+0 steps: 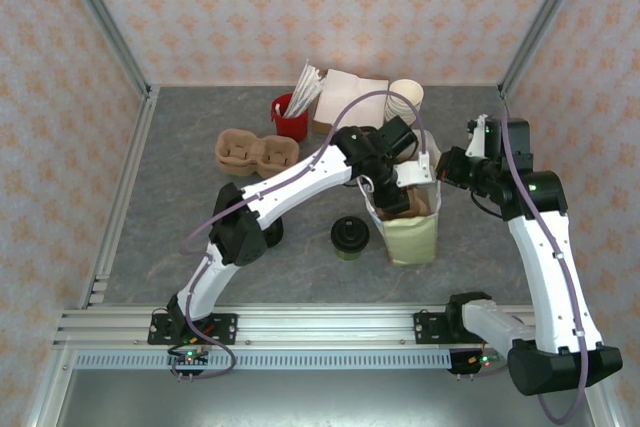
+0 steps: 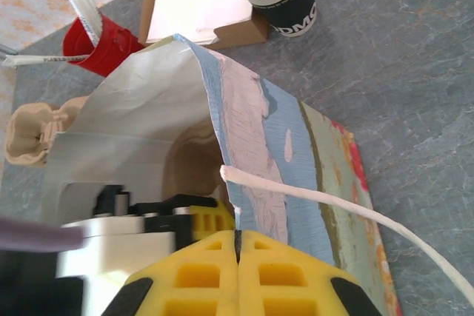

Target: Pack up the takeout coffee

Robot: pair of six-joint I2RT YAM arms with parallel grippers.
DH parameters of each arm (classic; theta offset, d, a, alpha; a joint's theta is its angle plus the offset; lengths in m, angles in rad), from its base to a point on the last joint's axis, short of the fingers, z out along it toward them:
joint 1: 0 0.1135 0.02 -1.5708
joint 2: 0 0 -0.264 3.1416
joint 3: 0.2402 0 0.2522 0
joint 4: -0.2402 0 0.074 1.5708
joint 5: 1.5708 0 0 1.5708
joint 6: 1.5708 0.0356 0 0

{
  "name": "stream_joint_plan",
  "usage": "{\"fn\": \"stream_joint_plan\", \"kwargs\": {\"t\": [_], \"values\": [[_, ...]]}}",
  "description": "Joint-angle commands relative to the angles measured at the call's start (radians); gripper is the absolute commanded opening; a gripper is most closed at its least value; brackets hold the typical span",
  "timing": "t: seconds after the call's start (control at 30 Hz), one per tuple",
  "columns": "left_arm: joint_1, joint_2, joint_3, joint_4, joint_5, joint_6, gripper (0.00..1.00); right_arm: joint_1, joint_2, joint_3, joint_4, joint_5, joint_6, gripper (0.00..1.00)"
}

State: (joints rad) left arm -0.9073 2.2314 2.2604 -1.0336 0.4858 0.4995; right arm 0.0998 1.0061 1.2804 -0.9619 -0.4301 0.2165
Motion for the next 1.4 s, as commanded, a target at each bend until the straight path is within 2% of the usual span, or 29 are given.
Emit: {"fn": "stream_joint_plan", "kwargs": {"t": [0.0, 0.43, 1.03, 1.2, 1.37], "values": [[-0.013, 0.030, 0.028, -0.059, -0.032, 0.023, 0.44, 0.004, -0.023, -0.015, 0.023, 0.002, 0.011, 0.00], [-0.038, 0.087, 0.078, -0.081, -0.069, 0.047, 0.45, 0.005, -0.023, -0.056, 0.029, -0.007, 0.009, 0.00], [-0.064, 0.159, 0.205, -0.165, -0.110, 0.057, 0.46, 0.005, -0.064, -0.055, -0.026, 0.109, -0.004, 0.00], [-0.059, 0.122, 0.254, -0.221, -0.131, 0.061, 0.47, 0.005, -0.067, -0.055, 0.013, 0.008, 0.062, 0.00], [-0.041, 0.051, 0.208, -0.221, -0.131, 0.075, 0.49, 0.005, -0.066, -0.061, 0.071, -0.084, 0.170, 0.00]]}}
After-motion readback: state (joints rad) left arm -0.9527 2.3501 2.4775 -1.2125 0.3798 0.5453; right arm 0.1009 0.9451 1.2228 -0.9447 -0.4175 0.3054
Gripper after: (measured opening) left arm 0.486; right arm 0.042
